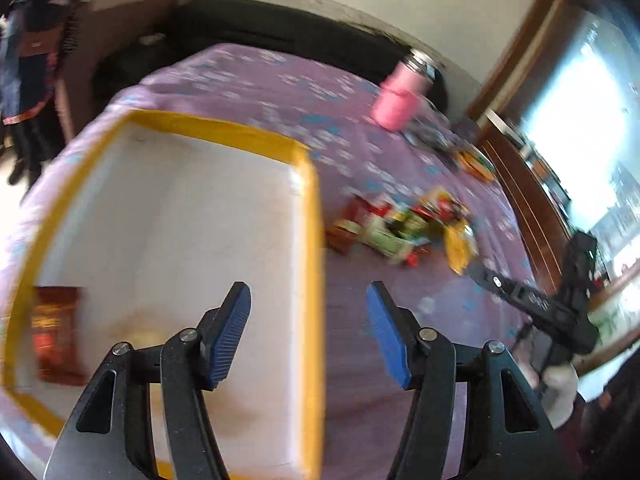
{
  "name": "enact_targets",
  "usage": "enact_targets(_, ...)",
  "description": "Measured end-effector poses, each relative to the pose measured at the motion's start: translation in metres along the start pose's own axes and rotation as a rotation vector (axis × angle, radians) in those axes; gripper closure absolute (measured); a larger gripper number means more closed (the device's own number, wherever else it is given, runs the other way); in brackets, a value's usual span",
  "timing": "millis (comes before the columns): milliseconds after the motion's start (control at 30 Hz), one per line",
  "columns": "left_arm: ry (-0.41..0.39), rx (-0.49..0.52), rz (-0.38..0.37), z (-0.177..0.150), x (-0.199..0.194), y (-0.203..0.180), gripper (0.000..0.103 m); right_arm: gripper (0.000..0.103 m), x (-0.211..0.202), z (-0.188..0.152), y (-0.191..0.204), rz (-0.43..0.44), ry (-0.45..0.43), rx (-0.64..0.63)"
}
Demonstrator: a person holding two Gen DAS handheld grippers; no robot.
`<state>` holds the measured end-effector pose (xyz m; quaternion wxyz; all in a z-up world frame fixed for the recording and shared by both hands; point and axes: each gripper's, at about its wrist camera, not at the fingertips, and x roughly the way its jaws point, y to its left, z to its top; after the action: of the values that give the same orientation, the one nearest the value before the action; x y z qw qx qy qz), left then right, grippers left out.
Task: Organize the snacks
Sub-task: 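Grasp the green-labelled candy with the left tool while the right tool grasps the yellow cracker bag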
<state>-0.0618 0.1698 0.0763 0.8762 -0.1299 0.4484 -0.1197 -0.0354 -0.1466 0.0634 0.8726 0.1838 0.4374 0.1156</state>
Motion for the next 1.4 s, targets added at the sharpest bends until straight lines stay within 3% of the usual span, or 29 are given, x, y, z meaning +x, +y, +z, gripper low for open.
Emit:
enact_targets(200,0.069,0.074,-0.027,0.004,0.034,-0.048,0.044,0.053,0.004,0.027,-0.037,-0.122,-0.079,0.084)
enact_targets(400,0.162,0.010,-0.045,0.024,0.086,-0.064,0.044,0.039,0.032,0.055,-0.053,-0.147,-0.062,0.198)
enact_targets(533,0.198,-0.010,-0.007,0.035,0.120,-0.071,0.044,0.035,0.042,0.059,-0.041,-0.192,-0.057,0.152)
enact_targets(700,0.176,0.039,0.067,0.040,0.141,-0.084,0.044,0.031,0.048,0.052,-0.041,-0.238,-0.051,0.119)
enact_targets(733,0.175,0.051,0.074,0.039,0.141,-0.085,0.047,0.031,0.048,0.049,-0.043,-0.235,-0.048,0.122)
enact_targets(800,0.152,0.066,0.074,0.036,0.139,-0.086,0.064,0.035,0.045,0.046,-0.045,-0.230,-0.059,0.106)
enact_targets(933,0.142,0.072,0.045,0.030,0.133,-0.085,0.103,0.051,0.042,0.042,-0.041,-0.206,-0.056,0.086)
enact_targets(1067,0.147,0.060,0.024,0.021,0.128,-0.080,0.103,0.054,0.037,0.038,-0.039,-0.185,-0.060,0.085)
enact_targets(1233,0.143,0.058,-0.072,0.014,0.109,-0.080,0.101,0.055,0.028,0.026,-0.039,-0.166,-0.061,0.089)
enact_targets(1300,0.110,0.074,-0.076,0.023,0.101,-0.082,0.095,0.055,0.024,0.020,-0.040,-0.152,-0.064,0.097)
enact_targets(1367,0.091,0.081,-0.059,0.036,0.103,-0.087,0.069,0.055,0.020,0.015,-0.044,-0.130,-0.069,0.109)
enact_targets(1400,0.095,0.093,-0.064,0.043,0.108,-0.091,0.061,0.055,0.019,0.015,-0.045,-0.120,-0.069,0.116)
